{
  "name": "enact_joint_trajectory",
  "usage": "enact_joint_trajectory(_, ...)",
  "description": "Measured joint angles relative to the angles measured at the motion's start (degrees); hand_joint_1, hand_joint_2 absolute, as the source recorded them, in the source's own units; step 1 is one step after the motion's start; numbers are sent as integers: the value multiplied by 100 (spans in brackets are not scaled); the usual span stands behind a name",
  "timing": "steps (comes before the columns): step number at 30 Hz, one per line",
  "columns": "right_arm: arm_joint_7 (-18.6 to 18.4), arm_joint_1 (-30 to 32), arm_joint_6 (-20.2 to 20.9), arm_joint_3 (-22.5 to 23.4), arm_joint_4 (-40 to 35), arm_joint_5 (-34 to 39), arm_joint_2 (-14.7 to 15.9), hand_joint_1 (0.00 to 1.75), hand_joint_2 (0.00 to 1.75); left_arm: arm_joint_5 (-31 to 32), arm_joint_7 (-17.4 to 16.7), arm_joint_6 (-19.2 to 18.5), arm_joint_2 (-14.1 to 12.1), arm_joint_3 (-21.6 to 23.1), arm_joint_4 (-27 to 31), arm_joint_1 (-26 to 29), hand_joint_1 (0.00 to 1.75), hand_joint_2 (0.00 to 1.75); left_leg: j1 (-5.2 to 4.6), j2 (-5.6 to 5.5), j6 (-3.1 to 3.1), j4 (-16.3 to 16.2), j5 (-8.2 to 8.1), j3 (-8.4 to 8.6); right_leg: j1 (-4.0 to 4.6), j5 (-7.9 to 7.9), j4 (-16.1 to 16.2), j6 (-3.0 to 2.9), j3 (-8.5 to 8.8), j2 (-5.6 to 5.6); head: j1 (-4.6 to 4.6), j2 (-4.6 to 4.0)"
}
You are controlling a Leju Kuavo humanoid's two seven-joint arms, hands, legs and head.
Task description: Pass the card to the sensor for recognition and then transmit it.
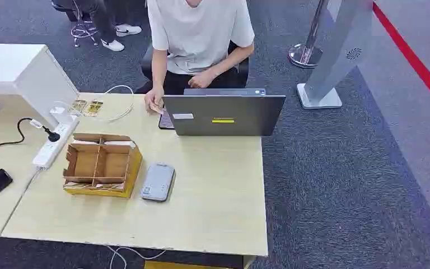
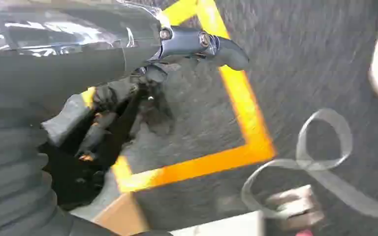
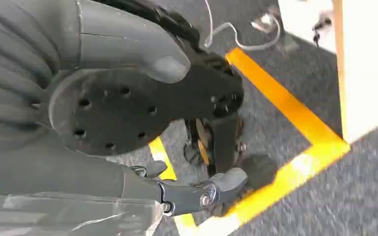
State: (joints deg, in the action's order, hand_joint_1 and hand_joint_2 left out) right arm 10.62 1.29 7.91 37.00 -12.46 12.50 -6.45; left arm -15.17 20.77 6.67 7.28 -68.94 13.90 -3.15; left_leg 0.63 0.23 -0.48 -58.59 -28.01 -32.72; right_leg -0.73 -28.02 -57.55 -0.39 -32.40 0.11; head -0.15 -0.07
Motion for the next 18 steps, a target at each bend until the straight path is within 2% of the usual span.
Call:
enact_joint_trajectory(1, 39, -5, -109, 48, -2, 64, -31, 0, 175, 147, 319, 44, 150, -74, 0, 7, 0, 175, -1, 0, 0, -2, 0, 0, -2, 0, 0, 1, 0, 0, -4, 0)
enact_joint_trajectory(3, 144, -15, -368, 179, -6, 127, -133, 0, 175, 363, 1186, -190, 444, -74, 2, 12, 0, 175, -8, -11, 2, -3, 1, -3, -4, 0, 0, 2, 1, -12, -2, 2)
enact_joint_trajectory(4, 166, -23, -480, 225, -11, 129, -182, 0, 175, 420, 1531, -184, 549, -80, 26, 9, 0, 175, -6, -13, 2, -3, 1, -3, -4, 0, 0, 2, 3, -15, -2, 0)
enact_joint_trajectory(6, 212, -28, -660, 319, -35, 124, -269, 0, 175, 413, 1833, -123, 815, -96, 228, 7, 0, 175, -3, -11, 3, -4, 0, -3, -3, 0, 0, 2, 7, -11, 7, 0)
enact_joint_trajectory(8, 177, -32, -789, 367, -59, -62, -304, 0, 175, 89, 1879, -555, 872, -203, 622, 3, 0, 175, 3, -7, 3, -7, -1, -2, 2, 1, 1, 2, 7, -7, 22, 2)
enact_joint_trajectory(10, 0, -45, -771, 361, -59, -343, -238, 0, 175, -408, 1594, -994, 565, -463, 932, -44, 0, 175, 7, -9, 1, -7, 0, 1, 6, 0, 0, 1, 7, -9, 2, 0)
enact_joint_trajectory(12, -92, -76, -776, 358, -59, -469, -201, 0, 175, -654, 1325, -1078, 362, -661, 1344, -76, 0, 175, 17, -5, 0, -7, 1, 3, 18, 1, -1, -3, 6, -5, -2, 2)
enact_joint_trajectory(14, -116, -93, -826, 361, -59, -529, -144, 0, 175, -734, 1245, -1135, 308, -802, 1902, -66, 0, 175, 18, -14, -8, -6, 7, 4, 19, -2, -3, -6, 7, -14, -24, 0)
enact_joint_trajectory(18, -125, -142, -898, 361, -63, -625, -127, 0, 175, -971, 1164, -1423, 492, -882, 2788, -43, 0, 175, 17, -18, -10, -5, 8, 0, 20, -3, -4, -6, 10, -18, -24, 0)
